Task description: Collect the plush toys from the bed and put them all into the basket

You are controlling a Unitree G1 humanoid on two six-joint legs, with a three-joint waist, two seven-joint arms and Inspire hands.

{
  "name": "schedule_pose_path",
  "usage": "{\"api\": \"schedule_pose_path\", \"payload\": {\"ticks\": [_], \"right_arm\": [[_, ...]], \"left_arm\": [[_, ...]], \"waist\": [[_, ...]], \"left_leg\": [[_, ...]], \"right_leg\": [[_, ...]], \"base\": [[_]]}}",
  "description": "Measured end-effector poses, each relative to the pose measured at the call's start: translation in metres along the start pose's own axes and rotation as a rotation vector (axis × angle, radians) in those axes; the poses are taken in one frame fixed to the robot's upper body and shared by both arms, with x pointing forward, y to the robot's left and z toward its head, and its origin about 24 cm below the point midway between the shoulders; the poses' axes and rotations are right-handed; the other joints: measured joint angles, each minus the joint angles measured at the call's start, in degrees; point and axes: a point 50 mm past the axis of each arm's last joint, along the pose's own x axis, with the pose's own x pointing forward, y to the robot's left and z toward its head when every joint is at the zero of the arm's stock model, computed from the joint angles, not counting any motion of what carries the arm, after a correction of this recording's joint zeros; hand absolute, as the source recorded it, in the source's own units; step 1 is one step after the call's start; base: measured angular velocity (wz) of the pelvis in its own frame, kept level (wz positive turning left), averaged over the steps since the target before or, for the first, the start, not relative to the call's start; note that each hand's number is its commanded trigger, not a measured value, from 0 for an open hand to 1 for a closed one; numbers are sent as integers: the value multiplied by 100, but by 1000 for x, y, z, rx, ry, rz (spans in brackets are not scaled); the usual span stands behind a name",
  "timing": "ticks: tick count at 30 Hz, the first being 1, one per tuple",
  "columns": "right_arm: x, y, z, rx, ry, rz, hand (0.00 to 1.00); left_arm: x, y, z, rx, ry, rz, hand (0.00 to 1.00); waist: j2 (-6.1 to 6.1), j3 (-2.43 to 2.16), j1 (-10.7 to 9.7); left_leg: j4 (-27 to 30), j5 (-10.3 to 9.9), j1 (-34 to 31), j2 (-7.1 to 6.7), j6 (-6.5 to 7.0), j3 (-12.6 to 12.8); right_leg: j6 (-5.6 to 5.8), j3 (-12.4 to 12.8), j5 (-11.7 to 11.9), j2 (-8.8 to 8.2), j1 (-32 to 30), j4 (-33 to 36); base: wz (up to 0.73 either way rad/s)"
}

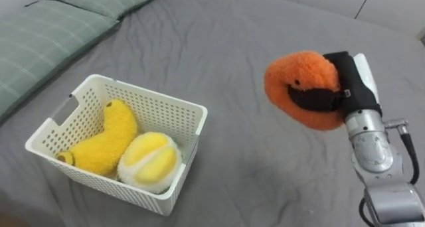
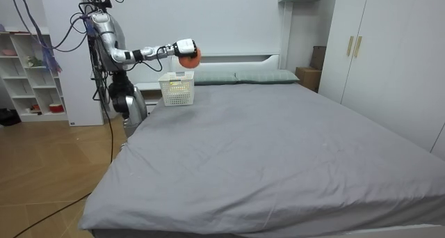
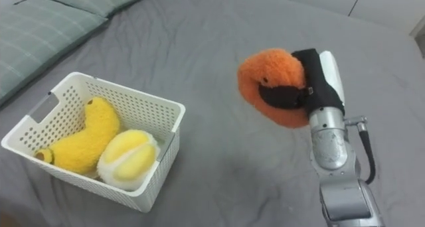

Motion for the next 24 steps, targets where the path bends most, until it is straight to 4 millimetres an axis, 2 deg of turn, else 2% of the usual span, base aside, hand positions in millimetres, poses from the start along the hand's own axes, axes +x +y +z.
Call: {"api": "schedule_pose_path", "payload": {"ticks": [4, 7, 9, 14, 17, 20, 22, 23, 24], "right_arm": [[10, 1, 19, -10, -73, 12, 100], [11, 13, 32, -35, -117, 73, 100], [9, 22, 39, -57, -133, 125, 100], [7, 27, 52, -86, -175, 162, 100], [5, 42, 57, -81, -176, 206, 96], [3, 51, 59, -82, -178, 242, 93], [2, 55, 60, -83, -180, 261, 87], [2, 55, 60, -84, -178, 265, 78], [3, 56, 59, -84, -172, 267, 58]], "left_arm": [[0, 0, 0, 2, 0, 2, 0], [0, 0, 0, 10, 2, -3, 0], [0, 0, -1, 23, 7, -2, 0], [0, -1, -2, 39, 18, -2, 0], [0, -1, -8, 40, 44, -1, 0], [-1, 0, -11, 58, 59, 3, 0], [-2, -1, -13, 58, 65, 0, 0], [-2, -2, -14, 58, 71, -1, 0], [-2, -2, -15, 57, 79, -4, 0]], "waist": [[1, 1, 92], [0, 3, 189], [-4, 2, 304], [-8, -1, 635], [-12, 16, 759], [-64, 37, 966], [-63, 43, 999], [-73, 42, 1044], [-76, 44, 1132]], "left_leg": [[-4, -4, 7, 1, -1, -4], [-1, -5, 5, -1, -2, -22], [10, -7, -14, -18, -4, -97], [26, 9, -72, -66, -22, -315], [111, 17, -96, -114, -29, -488], [145, 46, -116, -140, -44, -601], [220, 53, -181, -182, -59, -741], [221, 74, -199, -213, -73, -846], [213, 91, -198, -226, -73, -879]], "right_leg": [[0, 3, 0, 3, 9, -2], [-1, -53, 1, -1, 21, -3], [-1, -96, 1, -2, 26, -4], [-1, -291, 1, -15, 48, -19], [1, -503, 0, -27, 137, -37], [2, -530, 0, -32, 164, -27], [3, -607, -2, -32, 186, -27], [6, -660, -3, -46, 196, -25], [12, -656, -7, -50, 201, -21]], "base": [[0], [3], [12], [21], [29], [24], [40], [38], [30]]}}
